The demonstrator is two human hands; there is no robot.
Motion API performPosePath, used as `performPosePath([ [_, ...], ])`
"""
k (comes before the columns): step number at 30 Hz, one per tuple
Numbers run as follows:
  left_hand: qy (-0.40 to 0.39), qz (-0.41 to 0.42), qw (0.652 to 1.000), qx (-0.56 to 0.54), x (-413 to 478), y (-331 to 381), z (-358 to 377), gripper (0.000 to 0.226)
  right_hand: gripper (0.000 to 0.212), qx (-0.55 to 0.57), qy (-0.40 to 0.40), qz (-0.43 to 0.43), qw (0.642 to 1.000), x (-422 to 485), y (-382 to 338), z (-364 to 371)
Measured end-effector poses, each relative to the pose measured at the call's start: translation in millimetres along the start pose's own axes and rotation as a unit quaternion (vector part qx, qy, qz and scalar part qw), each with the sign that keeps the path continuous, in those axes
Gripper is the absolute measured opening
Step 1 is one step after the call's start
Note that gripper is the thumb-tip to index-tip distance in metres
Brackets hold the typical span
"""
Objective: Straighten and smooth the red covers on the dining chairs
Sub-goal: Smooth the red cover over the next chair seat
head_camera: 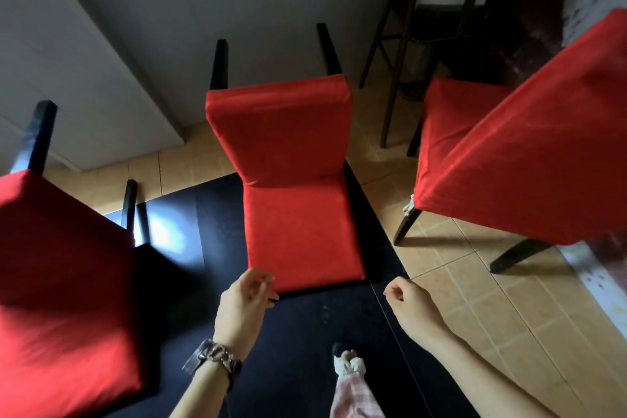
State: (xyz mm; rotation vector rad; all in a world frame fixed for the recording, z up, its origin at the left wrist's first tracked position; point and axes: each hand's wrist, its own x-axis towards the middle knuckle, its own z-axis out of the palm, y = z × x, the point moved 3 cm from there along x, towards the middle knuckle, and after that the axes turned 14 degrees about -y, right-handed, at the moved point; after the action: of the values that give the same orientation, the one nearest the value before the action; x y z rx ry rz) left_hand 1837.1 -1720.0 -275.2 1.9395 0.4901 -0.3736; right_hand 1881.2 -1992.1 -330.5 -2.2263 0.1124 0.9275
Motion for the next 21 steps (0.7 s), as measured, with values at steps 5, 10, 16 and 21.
performPosePath([
  [5,0.028,0.002,1.000,0.012,63.3,23.6,-20.0,0.018,0.013,0.006,0.008,-0.021,1.000,43.6,-32.1,-23.4],
  [10,0.024,-0.004,1.000,0.005,115.5,29.7,-19.9,0.018,0.012,-0.007,0.005,-0.031,0.999,93.0,-60.9,-39.6],
  [16,0.007,-0.027,1.000,-0.001,144.8,13.7,-14.1,0.023,0.012,-0.024,-0.008,-0.030,0.999,131.5,-75.5,-29.7],
  [21,-0.013,-0.038,0.999,0.000,163.0,-1.4,-16.5,0.026,0.012,-0.026,-0.011,-0.035,0.999,152.7,-80.4,-12.2],
])
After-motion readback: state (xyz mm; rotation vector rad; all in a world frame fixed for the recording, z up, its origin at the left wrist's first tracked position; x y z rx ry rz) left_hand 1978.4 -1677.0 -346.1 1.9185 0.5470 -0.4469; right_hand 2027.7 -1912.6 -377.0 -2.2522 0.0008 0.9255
